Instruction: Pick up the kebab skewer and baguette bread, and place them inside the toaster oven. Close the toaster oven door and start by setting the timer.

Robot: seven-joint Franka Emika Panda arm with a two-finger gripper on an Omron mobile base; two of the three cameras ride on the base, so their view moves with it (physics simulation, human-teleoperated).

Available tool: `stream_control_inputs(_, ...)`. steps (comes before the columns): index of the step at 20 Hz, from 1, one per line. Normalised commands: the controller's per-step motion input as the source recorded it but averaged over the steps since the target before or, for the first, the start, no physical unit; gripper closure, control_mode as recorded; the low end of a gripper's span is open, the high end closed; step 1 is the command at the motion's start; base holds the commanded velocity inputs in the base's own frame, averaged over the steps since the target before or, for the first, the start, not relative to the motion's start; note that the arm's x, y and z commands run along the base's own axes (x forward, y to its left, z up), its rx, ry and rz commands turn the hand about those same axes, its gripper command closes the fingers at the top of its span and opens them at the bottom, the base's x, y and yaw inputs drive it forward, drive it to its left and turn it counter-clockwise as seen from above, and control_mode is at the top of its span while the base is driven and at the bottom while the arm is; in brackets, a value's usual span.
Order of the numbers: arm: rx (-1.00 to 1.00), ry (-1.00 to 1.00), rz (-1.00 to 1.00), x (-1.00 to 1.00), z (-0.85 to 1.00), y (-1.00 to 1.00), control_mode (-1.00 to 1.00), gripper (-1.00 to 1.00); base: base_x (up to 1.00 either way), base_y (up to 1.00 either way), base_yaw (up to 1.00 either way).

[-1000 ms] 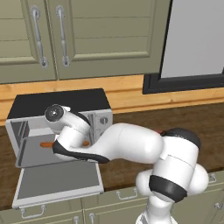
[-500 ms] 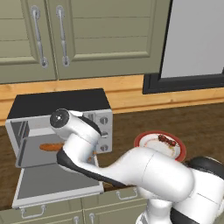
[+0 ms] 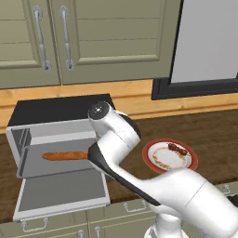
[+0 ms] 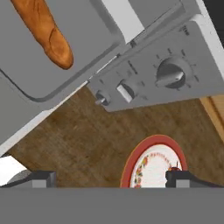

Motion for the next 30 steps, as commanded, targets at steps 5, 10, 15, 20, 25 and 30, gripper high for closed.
stream_control_inputs(5,0.12,0.12,-0.35,0.00,0.39,-1.00,-1.00,-1.00,0.00,0.00,0.00)
stream_control_inputs(10,0.20,0.08,-0.22,-0.01,0.11,-1.00,-1.00,-1.00,0.00,0.00,0.00)
stream_control_inputs(15,0.15,0.04,-0.15,-0.02,-0.05,-1.00,-1.00,-1.00,0.00,0.00,0.00)
stream_control_inputs(20,0.15,0.00,-0.06,0.07,-0.24,-0.88,-1.00,-1.00,0.00,0.00,0.00)
stream_control_inputs(25,0.09,0.00,0.00,0.34,-0.42,-0.48,-1.00,-1.00,0.00,0.00,0.00)
stream_control_inputs(30,0.00,0.00,0.00,0.50,-0.45,-0.16,-1.00,-1.00,0.00,0.00,0.00)
